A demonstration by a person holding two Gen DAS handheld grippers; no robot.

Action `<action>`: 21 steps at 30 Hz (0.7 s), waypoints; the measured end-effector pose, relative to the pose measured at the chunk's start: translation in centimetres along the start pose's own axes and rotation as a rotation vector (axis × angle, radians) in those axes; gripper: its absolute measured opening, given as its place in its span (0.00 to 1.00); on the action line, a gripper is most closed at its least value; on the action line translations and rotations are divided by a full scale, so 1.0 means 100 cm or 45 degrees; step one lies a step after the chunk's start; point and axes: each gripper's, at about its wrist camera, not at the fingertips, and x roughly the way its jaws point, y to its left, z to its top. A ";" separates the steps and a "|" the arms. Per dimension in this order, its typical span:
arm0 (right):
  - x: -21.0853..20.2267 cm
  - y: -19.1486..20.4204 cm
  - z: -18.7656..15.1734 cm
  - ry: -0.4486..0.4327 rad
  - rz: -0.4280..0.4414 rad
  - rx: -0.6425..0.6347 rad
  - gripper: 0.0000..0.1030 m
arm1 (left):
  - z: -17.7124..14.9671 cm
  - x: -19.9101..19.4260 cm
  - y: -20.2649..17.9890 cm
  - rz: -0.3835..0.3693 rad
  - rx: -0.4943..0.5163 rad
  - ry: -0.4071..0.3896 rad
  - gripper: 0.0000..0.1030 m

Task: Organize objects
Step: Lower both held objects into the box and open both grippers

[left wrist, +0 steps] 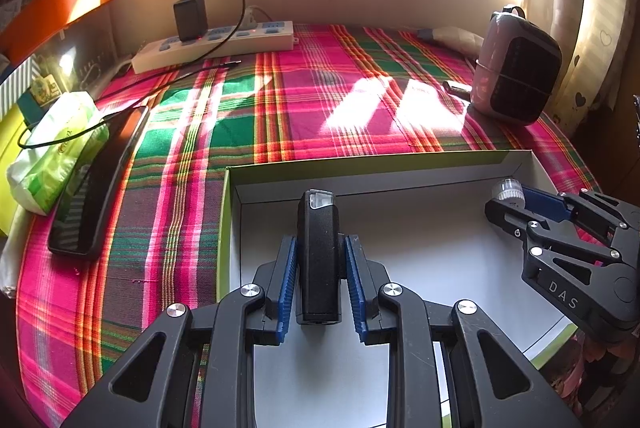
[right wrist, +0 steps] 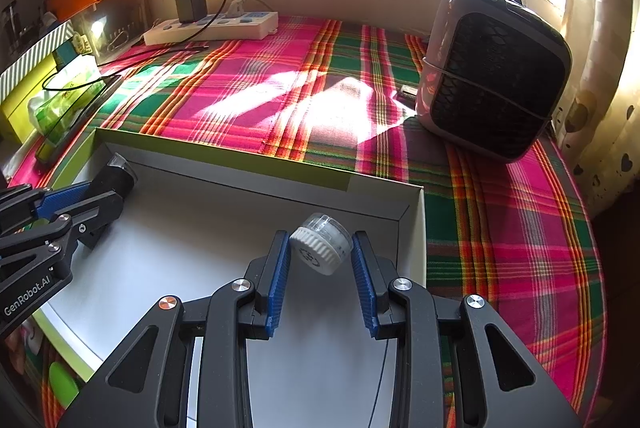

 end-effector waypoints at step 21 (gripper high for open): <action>-0.006 -0.002 -0.002 -0.023 0.025 0.040 0.42 | -0.001 -0.008 0.002 -0.009 -0.011 -0.019 0.31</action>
